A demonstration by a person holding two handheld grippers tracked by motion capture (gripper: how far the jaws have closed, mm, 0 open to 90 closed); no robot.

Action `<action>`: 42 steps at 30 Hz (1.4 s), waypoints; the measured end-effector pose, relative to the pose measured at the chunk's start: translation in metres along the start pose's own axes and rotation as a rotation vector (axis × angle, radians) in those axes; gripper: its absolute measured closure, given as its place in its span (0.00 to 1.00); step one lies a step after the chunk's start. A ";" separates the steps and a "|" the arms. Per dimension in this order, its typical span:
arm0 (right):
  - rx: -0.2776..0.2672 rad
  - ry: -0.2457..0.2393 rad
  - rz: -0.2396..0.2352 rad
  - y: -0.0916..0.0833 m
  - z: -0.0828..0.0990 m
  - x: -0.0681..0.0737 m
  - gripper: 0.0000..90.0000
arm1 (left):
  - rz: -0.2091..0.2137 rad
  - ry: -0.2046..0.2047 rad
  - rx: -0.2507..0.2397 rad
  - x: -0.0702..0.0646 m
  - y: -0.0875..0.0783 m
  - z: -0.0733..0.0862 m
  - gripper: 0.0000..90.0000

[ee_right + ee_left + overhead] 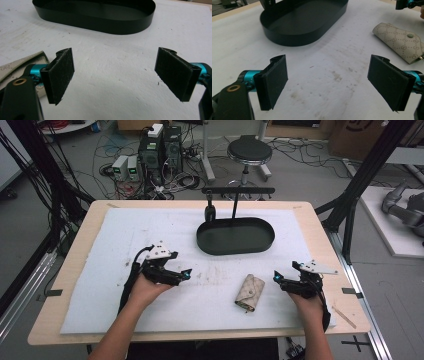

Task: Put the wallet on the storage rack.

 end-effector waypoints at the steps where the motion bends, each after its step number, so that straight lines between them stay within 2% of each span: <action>1: 0.000 0.005 0.001 -0.001 0.001 -0.001 0.18 | 0.008 0.003 -0.001 -0.003 0.003 -0.002 0.18; 8: -0.003 0.025 0.022 -0.011 0.009 -0.008 0.18 | 0.052 0.028 0.013 -0.024 0.023 -0.013 0.18; 17: -0.008 0.053 0.049 -0.028 0.023 -0.017 0.18 | 0.087 0.056 0.025 -0.050 0.045 -0.025 0.18; 24: -0.011 0.066 0.059 -0.035 0.029 -0.019 0.18 | 0.116 0.087 0.039 -0.079 0.067 -0.038 0.18; 29: -0.013 0.070 0.061 -0.038 0.031 -0.020 0.18 | 0.122 0.135 0.074 -0.098 0.083 -0.043 0.16; 32: -0.017 0.080 0.062 -0.039 0.031 -0.021 0.18 | 0.142 0.156 0.086 -0.111 0.093 -0.045 0.16; 37: -0.020 0.074 0.059 -0.037 0.030 -0.021 0.18 | 0.168 0.173 0.109 -0.127 0.106 -0.048 0.16; 42: -0.019 0.068 0.054 -0.036 0.029 -0.020 0.18 | 0.190 0.185 0.129 -0.138 0.117 -0.050 0.16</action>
Point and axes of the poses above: each handheld gripper's, and its own axes: y roughly forward along the jaws, z roughly out of its underside, x roughly to its left, the point moved 7 cm from there along y, roughly forward along the jaws, and after that the axes turned 14 degrees about x, right-handed, at the moved point
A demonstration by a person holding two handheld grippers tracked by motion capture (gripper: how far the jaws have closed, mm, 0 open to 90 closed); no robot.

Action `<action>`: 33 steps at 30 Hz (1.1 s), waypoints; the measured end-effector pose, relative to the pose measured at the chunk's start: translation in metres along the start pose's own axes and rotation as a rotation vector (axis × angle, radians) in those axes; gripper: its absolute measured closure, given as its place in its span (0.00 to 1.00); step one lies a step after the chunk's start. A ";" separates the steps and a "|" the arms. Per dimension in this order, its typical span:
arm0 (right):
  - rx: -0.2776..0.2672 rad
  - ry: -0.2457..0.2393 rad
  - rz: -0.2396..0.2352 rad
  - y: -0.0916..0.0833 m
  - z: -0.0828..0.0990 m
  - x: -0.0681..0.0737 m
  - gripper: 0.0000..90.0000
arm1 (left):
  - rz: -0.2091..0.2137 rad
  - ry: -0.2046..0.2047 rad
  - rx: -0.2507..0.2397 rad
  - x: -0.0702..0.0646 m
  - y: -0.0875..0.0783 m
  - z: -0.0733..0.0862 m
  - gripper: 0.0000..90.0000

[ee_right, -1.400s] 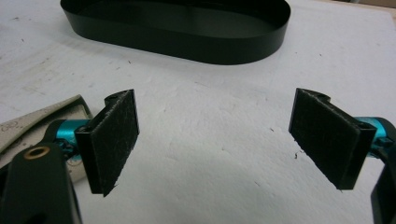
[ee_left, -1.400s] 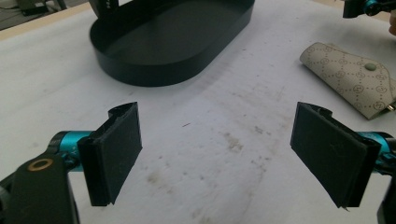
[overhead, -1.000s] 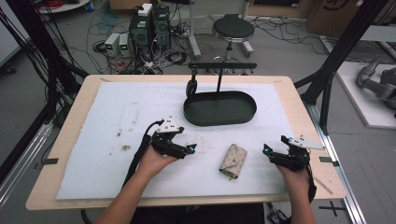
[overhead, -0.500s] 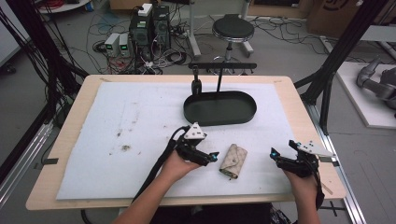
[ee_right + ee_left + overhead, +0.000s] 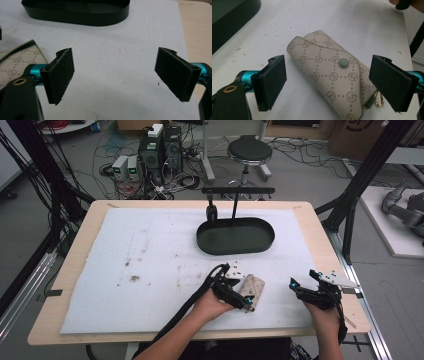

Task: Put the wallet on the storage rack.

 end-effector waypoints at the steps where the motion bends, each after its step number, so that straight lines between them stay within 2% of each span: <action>1: 0.000 -0.001 0.001 0.000 0.000 0.000 0.18 | 0.000 -0.006 0.001 -0.001 0.003 -0.001 0.16; 4: 0.001 -0.005 0.001 0.000 0.000 0.000 0.18 | -0.010 -0.012 0.017 -0.001 0.009 -0.002 0.16; 7: -0.001 -0.002 0.001 0.000 0.000 0.000 0.18 | 0.011 -0.044 0.028 -0.004 0.015 -0.002 0.16; 8: 0.001 0.001 0.000 0.000 0.000 0.000 0.18 | 0.014 -0.043 0.039 -0.005 0.018 -0.002 0.16; 10: 0.002 -0.001 0.000 0.000 0.000 0.000 0.18 | -0.007 -0.053 0.047 -0.008 0.023 -0.001 0.13; 13: 0.001 -0.006 0.001 0.001 0.000 0.000 0.18 | -0.042 -0.015 0.088 -0.012 0.029 0.000 0.09; 18: 0.006 -0.001 0.000 0.001 0.000 0.001 0.18 | -0.057 -0.003 0.120 -0.013 0.032 0.001 0.09; 23: 0.006 -0.008 0.002 0.002 0.000 0.001 0.18 | -0.071 -0.001 0.122 -0.013 0.031 0.001 0.19; 27: 0.006 -0.005 0.002 0.002 0.000 0.001 0.18 | -0.068 -0.024 0.101 -0.009 0.026 0.003 0.33; 33: -0.003 -0.003 -0.009 0.002 -0.001 0.002 0.18 | -0.043 -0.012 0.095 -0.008 0.022 0.003 0.39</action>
Point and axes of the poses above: each handheld gripper's, and its own axes: y roughly forward along the jaws, z roughly out of its underside, x roughly to its left, the point moved 7 cm from there along y, roughly forward along the jaws, and after that the axes turned 14 degrees about x, right-handed, at the moved point
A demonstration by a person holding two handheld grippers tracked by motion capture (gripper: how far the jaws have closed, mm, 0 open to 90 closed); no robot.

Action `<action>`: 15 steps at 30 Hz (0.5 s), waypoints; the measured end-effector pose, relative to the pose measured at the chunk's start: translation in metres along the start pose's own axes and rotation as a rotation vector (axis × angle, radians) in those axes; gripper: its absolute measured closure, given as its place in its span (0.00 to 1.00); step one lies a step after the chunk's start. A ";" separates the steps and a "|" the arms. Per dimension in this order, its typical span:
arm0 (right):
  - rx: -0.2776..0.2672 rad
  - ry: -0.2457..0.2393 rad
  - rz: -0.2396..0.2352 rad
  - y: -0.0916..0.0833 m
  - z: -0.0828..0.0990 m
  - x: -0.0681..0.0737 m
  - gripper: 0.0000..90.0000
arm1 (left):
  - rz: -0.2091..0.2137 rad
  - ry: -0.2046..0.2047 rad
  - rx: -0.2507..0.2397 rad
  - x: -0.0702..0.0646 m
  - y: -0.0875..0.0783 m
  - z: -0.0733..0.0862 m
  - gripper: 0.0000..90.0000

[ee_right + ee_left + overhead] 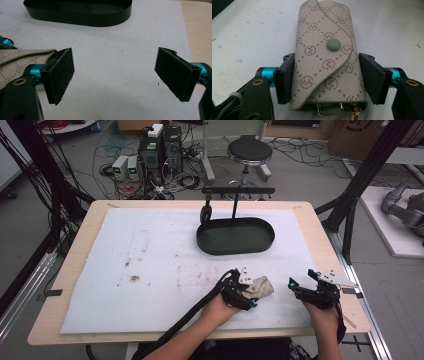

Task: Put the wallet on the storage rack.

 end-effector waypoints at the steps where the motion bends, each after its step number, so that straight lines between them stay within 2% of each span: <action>1: 0.000 -0.001 0.001 0.000 0.000 0.000 0.18 | 0.003 0.009 0.003 0.001 -0.001 0.001 0.39; 8: 0.006 -0.012 0.002 0.002 0.000 0.001 0.18 | 0.031 0.022 -0.035 0.017 -0.023 -0.001 0.40; 11: 0.008 -0.012 -0.003 0.002 0.000 0.003 0.18 | 0.051 0.003 -0.059 0.027 -0.035 0.000 0.40; 15: 0.009 -0.011 -0.003 0.003 0.001 0.002 0.18 | 0.032 0.010 -0.068 0.041 -0.051 0.005 0.40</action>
Point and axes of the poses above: each handheld gripper's, and its own axes: y roughly forward along the jaws, z roughly out of its underside, x roughly to its left, the point moved 7 cm from there along y, roughly forward along the jaws, and after that the axes turned 14 degrees about x, right-handed, at the moved point
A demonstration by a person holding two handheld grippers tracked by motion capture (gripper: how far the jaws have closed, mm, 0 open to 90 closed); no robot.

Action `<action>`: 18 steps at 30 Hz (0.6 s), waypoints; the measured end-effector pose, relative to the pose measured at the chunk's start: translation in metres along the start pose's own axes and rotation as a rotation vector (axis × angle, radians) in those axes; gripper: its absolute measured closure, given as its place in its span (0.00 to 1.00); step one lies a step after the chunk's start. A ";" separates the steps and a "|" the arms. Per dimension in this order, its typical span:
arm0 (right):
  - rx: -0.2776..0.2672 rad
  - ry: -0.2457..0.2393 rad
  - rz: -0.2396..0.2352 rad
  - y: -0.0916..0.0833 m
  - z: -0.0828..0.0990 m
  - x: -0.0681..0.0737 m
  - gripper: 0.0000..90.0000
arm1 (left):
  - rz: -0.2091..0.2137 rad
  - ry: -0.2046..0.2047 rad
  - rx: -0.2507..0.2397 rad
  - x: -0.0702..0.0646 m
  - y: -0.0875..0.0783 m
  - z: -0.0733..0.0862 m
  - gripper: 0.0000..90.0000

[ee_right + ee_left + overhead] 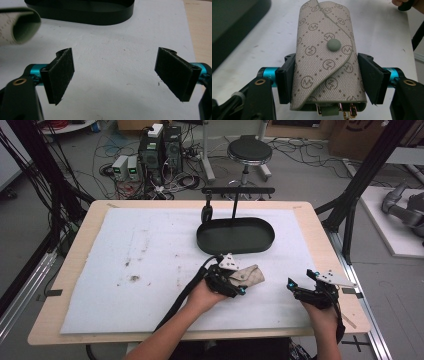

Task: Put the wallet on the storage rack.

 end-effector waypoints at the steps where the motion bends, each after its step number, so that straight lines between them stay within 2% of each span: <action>1: -0.001 -0.002 0.001 0.000 0.000 0.000 0.18 | -0.007 0.005 -0.004 0.003 -0.004 0.001 0.40; 4: -0.001 -0.003 0.002 0.001 -0.001 0.000 0.18 | -0.026 0.027 -0.001 0.014 -0.015 0.003 0.40; 6: 0.000 -0.005 -0.001 0.002 -0.001 0.001 0.18 | -0.017 0.033 -0.017 0.021 -0.021 0.004 0.40; 8: 0.003 -0.007 -0.003 0.003 -0.002 0.002 0.18 | -0.033 0.038 -0.014 0.029 -0.027 0.004 0.40; 13: 0.004 -0.017 -0.006 0.005 -0.004 0.006 0.18 | -0.063 0.016 -0.028 0.055 -0.037 0.002 0.40; 18: 0.006 -0.027 -0.013 0.008 -0.006 0.008 0.18 | -0.080 0.034 -0.014 0.078 -0.041 -0.007 0.41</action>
Point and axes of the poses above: each handheld gripper's, and its own axes: y roughly forward along the jaws, z roughly out of its underside, x roughly to its left, the point moved 7 cm from there along y, roughly forward along the jaws, and after that the axes turned 14 degrees about x, right-handed, at the moved point
